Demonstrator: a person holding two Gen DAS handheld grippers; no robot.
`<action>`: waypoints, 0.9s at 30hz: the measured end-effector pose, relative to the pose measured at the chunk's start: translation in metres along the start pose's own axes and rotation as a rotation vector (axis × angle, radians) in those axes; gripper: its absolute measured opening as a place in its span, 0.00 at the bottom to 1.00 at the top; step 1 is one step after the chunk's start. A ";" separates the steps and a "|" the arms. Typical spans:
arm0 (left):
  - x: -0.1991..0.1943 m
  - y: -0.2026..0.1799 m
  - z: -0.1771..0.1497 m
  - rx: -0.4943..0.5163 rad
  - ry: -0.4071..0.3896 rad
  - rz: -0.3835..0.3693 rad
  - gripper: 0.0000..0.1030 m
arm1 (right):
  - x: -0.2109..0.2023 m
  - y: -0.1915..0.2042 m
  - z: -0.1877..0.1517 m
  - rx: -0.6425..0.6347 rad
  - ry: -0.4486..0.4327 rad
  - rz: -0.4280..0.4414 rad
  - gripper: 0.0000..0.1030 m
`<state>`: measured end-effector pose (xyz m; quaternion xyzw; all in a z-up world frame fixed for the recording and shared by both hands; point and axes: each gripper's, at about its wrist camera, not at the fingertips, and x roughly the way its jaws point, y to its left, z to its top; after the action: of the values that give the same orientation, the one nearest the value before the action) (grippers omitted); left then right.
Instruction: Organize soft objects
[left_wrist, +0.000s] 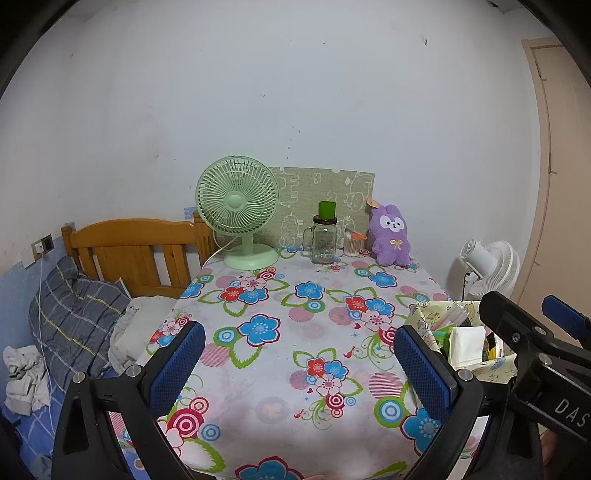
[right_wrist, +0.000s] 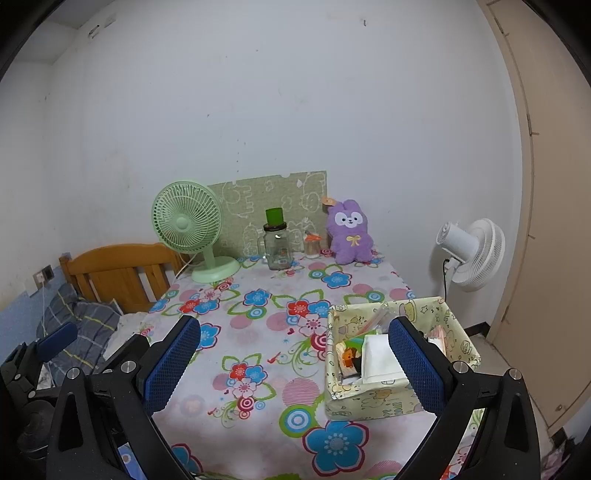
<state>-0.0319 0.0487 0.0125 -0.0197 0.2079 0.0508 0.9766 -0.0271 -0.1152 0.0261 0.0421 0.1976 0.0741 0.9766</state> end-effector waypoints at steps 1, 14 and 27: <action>-0.001 0.001 0.000 -0.002 0.000 0.001 1.00 | 0.000 0.000 0.000 -0.001 0.000 0.002 1.00; -0.002 -0.004 0.001 -0.019 -0.005 0.025 1.00 | 0.004 -0.006 0.003 -0.007 0.007 0.029 1.00; 0.002 -0.005 0.002 -0.020 0.001 0.018 1.00 | 0.008 -0.004 0.004 -0.012 0.013 0.028 1.00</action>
<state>-0.0283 0.0444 0.0136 -0.0275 0.2078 0.0615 0.9758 -0.0179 -0.1179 0.0260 0.0387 0.2029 0.0893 0.9743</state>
